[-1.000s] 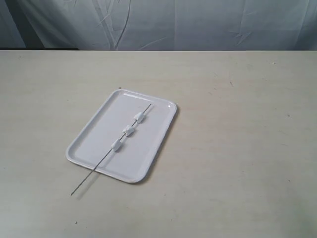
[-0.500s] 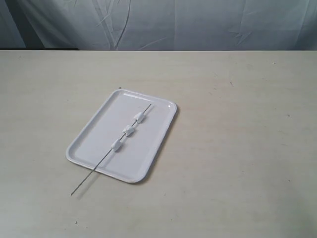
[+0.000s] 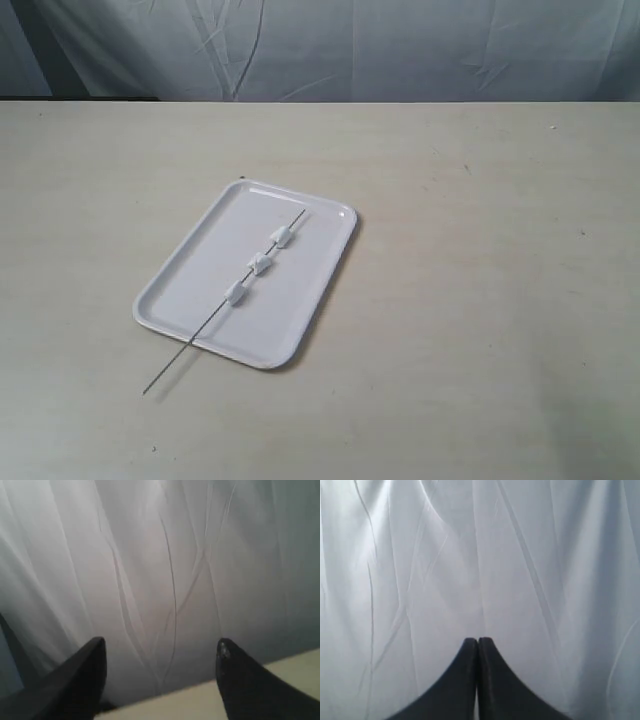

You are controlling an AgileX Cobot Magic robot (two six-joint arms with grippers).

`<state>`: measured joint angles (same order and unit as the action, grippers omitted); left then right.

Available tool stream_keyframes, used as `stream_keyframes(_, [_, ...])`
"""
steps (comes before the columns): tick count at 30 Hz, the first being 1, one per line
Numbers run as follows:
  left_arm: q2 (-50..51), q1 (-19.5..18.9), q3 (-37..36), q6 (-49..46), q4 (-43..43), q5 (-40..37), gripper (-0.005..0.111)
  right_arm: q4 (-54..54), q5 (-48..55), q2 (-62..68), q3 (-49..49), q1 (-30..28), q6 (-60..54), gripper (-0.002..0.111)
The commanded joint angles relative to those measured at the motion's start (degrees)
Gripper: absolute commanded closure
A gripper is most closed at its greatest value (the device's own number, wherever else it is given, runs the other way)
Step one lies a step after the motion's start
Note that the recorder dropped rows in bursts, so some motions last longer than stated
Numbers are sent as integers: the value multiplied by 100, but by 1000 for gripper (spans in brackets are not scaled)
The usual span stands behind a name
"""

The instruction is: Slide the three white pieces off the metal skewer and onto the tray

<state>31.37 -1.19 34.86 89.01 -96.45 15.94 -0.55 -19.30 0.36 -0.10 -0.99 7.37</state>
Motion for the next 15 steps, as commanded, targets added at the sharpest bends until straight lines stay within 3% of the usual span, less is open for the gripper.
stream_keyframes(1, [1109,13,11,462,-350,183,48,374,-605,-36,10,-24,1218,109])
stream_keyframes(9, [2205,13,11,509,-350,-174,71,411,-1802,-36,10,-24,2096,109])
stream_keyframes(15, [2231,13,11,546,-350,-2105,95,55,-1467,-36,10,-24,2220,109])
